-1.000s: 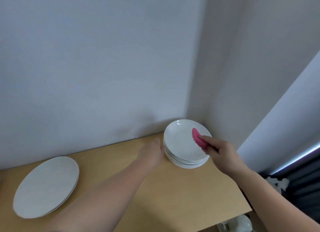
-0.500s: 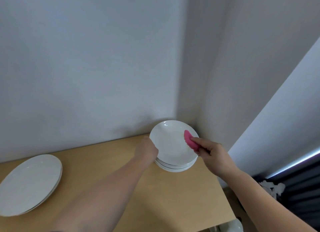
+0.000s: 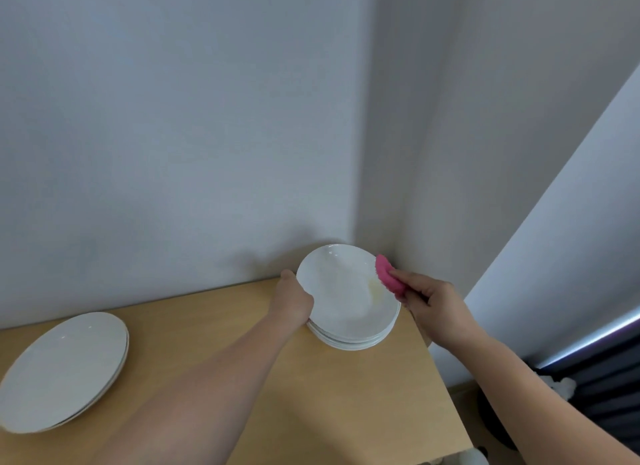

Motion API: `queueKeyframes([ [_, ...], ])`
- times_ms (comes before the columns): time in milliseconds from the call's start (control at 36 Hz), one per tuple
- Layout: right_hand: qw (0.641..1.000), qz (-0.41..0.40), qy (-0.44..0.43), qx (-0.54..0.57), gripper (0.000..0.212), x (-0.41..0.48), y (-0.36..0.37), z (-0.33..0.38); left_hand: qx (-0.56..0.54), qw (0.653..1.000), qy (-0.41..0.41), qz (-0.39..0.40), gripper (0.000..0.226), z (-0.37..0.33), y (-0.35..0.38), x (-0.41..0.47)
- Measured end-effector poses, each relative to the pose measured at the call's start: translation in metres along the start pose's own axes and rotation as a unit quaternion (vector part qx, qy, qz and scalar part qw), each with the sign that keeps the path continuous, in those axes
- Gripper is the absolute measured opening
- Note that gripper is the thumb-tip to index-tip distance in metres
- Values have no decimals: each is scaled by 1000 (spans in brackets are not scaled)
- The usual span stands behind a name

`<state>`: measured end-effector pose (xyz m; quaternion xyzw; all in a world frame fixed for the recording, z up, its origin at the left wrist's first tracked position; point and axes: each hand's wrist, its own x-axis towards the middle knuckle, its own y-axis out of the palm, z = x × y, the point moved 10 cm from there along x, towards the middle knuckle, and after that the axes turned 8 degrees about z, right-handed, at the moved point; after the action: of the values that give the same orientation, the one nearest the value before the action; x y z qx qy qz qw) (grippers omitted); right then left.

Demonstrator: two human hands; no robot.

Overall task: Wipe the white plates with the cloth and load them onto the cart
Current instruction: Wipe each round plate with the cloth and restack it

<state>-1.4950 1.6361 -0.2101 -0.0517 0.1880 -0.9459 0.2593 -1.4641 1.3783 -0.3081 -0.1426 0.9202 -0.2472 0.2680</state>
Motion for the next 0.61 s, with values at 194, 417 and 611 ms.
queueKeyframes([
  [194, 998, 13, -45, 37, 57, 11, 11, 31, -6, 999, 27, -30, 14, 10, -37, -14],
  [417, 995, 42, -89, 1, 61, 28, 64, 70, -33, 997, 5, -67, 16, 58, -101, -43],
  [611, 989, 103, -102, -23, 54, 32, 136, 91, -2, 995, -43, -84, 18, 121, -146, -75],
])
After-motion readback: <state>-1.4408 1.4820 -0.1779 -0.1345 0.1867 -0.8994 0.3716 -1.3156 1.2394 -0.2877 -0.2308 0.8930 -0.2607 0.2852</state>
